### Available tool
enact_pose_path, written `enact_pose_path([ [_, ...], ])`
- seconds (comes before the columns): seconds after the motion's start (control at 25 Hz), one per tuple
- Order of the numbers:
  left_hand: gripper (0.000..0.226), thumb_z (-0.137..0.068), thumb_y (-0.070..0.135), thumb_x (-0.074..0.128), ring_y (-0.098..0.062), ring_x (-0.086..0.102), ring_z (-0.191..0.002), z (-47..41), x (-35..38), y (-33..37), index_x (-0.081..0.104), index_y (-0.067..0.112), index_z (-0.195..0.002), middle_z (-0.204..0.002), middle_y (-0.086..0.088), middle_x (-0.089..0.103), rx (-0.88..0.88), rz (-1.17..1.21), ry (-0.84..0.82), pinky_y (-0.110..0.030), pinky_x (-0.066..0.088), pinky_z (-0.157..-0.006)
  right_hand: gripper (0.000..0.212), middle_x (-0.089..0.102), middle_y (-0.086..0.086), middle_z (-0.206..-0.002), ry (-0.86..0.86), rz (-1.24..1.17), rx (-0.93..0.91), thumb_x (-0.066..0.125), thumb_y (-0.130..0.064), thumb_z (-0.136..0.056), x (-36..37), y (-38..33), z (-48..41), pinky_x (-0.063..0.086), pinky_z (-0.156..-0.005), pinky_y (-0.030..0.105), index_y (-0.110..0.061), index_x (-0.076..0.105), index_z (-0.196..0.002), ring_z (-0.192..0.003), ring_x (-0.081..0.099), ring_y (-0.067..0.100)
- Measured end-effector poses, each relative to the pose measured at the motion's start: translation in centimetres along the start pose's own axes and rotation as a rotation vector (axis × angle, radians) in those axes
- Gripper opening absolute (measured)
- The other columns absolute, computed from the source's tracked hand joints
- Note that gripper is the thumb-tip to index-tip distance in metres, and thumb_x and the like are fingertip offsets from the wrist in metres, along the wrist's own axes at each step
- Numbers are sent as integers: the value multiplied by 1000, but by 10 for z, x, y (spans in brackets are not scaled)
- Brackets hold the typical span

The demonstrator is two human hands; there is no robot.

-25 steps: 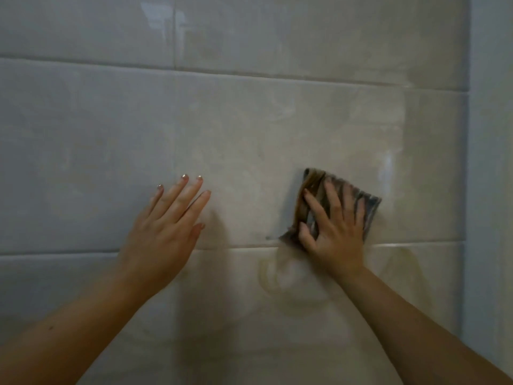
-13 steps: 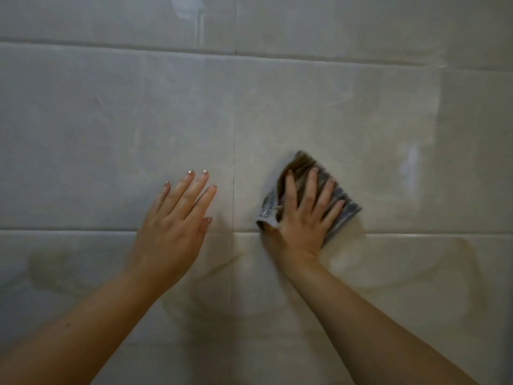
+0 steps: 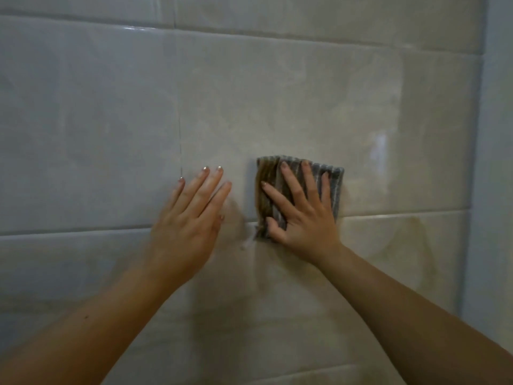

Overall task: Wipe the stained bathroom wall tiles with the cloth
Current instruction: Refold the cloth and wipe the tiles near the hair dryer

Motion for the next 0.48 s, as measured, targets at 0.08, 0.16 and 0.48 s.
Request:
enact_pose_path([
  [0.08,46,-101,21,38,-29,29,-146,-13,6,17,44,7,-145,-155,-13,36,22,20,-9,-53,27,-116,65,29,10,-157,-16,34,56,55,-47,-81,-5,41,17,16,-113,66,-33,44,-143,-146,20,40],
  [0.16,48,-101,22,37,-28,27,-147,-23,11,31,43,7,-146,-157,-12,34,36,35,-12,-52,25,-117,66,26,11,-158,-45,59,153,51,-47,-82,-9,83,35,14,-114,65,-32,38,-145,-146,17,40],
  [0.48,48,-100,21,38,-27,27,-147,-21,31,77,43,7,-146,-156,-12,35,62,93,-6,-52,26,-116,78,12,21,-160,-128,25,734,34,-53,-82,-22,160,83,7,-114,63,-19,28,-152,-145,9,46],
])
Point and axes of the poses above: each hand's wrist, its own z-axis away from the middle knuckle, its own x-axis out of the palm, y = z × x, the point moved 1 cm from there along -z, towards the middle knuckle
